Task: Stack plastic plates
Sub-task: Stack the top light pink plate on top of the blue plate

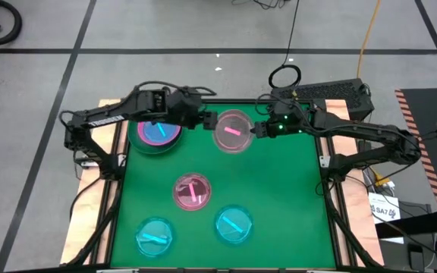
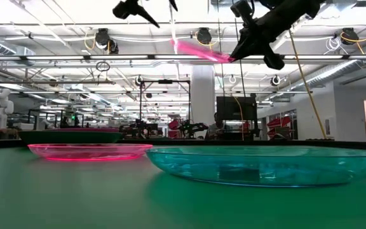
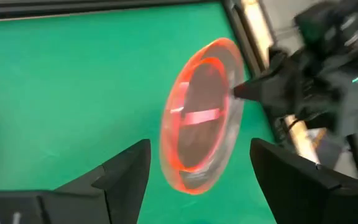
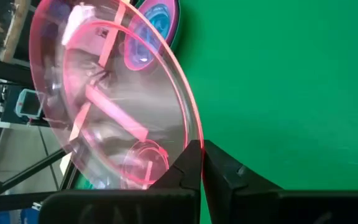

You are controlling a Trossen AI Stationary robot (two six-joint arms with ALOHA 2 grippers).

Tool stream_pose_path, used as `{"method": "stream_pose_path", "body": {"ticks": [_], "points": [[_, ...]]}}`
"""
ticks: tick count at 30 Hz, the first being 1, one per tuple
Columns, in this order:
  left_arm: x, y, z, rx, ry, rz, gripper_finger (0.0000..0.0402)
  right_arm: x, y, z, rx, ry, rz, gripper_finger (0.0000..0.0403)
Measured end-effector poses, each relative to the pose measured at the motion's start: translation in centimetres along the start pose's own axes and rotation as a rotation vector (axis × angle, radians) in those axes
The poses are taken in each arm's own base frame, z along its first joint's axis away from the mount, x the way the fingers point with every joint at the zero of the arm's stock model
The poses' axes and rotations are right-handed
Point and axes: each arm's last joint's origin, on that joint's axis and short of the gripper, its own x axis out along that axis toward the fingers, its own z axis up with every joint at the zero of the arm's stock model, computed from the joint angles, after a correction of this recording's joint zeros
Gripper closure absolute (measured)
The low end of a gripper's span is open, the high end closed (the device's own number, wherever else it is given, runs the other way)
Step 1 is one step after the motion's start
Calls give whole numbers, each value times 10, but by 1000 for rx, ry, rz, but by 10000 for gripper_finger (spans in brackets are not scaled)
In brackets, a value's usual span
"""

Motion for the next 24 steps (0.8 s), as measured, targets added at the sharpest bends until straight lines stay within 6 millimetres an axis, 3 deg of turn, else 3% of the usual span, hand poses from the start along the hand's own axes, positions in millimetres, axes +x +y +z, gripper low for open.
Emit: {"method": "stream_pose_path", "body": {"ticks": [9, 15, 24], "points": [[39, -4, -9, 50, 55, 66, 121, 0, 0, 0, 0, 3, -1, 403], [42, -4, -9, 50, 52, 73, 130, 0, 0, -1, -2, 24, 15, 403], [45, -4, -9, 65, 35, 91, 239, 0, 0, 0, -2, 23, 14, 403]]}}
